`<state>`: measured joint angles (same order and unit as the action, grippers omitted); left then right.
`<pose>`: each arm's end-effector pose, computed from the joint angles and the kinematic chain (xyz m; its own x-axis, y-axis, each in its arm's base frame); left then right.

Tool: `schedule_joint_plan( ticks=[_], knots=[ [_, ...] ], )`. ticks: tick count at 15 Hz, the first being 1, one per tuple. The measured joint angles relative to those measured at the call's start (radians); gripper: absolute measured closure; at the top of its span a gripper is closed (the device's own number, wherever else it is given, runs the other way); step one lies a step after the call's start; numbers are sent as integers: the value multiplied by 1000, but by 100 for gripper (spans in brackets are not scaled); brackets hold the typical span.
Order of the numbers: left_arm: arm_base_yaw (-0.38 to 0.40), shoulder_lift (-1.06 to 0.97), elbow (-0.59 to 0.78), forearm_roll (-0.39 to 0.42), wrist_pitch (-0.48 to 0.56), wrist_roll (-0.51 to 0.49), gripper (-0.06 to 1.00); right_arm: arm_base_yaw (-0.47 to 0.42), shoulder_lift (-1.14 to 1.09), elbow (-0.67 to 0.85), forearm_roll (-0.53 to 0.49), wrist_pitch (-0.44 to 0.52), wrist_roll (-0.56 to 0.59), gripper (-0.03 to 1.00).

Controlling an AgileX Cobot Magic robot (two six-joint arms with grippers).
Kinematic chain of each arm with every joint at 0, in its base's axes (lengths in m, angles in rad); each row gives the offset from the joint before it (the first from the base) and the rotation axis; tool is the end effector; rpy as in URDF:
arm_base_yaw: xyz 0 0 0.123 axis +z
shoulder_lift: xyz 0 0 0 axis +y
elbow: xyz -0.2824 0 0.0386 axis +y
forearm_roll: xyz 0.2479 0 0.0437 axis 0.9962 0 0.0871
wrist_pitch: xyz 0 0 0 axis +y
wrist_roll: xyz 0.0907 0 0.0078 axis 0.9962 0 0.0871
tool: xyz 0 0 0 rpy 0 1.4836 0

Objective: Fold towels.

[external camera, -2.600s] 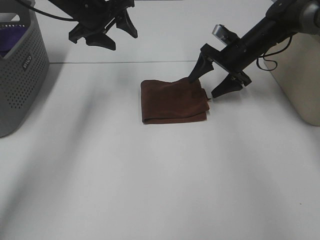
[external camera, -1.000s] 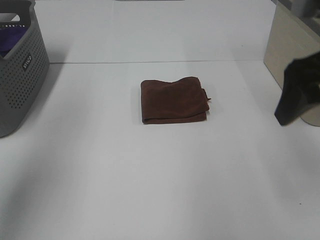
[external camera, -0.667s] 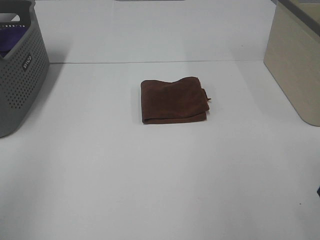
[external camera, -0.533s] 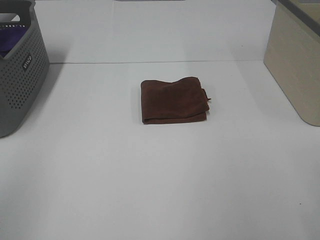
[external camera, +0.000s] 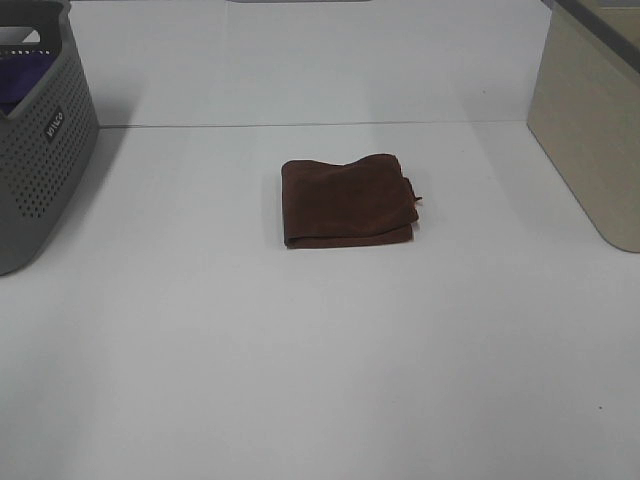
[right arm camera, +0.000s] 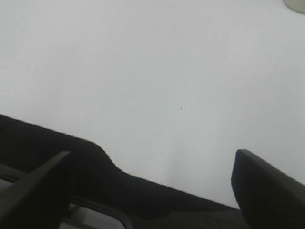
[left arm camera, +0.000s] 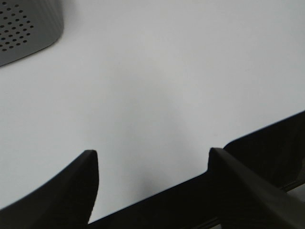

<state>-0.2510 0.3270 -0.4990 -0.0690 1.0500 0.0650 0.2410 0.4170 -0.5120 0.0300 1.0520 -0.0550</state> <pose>0.0428 -0.0166 0.2711 -0.6788 0.2056 -0.7050 0.3096 0.9506 -0.0209 0.0564 0.0163 0.2701 -0.7312 -0.2210 -0.6454 -0.2845 0.9587 -0.0060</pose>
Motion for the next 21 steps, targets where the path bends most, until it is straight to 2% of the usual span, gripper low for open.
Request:
schedule_joint_plan(
  ticks=[3,10,12,14,17,19,21],
  knots=[
    [0,-1,0,-1,0,6,33,0,-76,0,0,1,0,11],
    [0,-1,1,-1,0,9,33,0,-80,0,0,1,0,11],
    [1,-1,1,-1,0,9,33,-24,-109,0,3,1,0,11],
    [58,-4,1,-3,0,9,33,-118,-166,0,8,1,0,11],
    [232,-82,1,-3,-3,9,33,-235,-282,0,9,1,0,11],
    [291,-198,1,-3,-3,9,33,-242,-347,0,12,1,0,11],
    [298,-294,1,-3,-3,9,33,-242,-402,0,15,1,0,11]
  ],
)
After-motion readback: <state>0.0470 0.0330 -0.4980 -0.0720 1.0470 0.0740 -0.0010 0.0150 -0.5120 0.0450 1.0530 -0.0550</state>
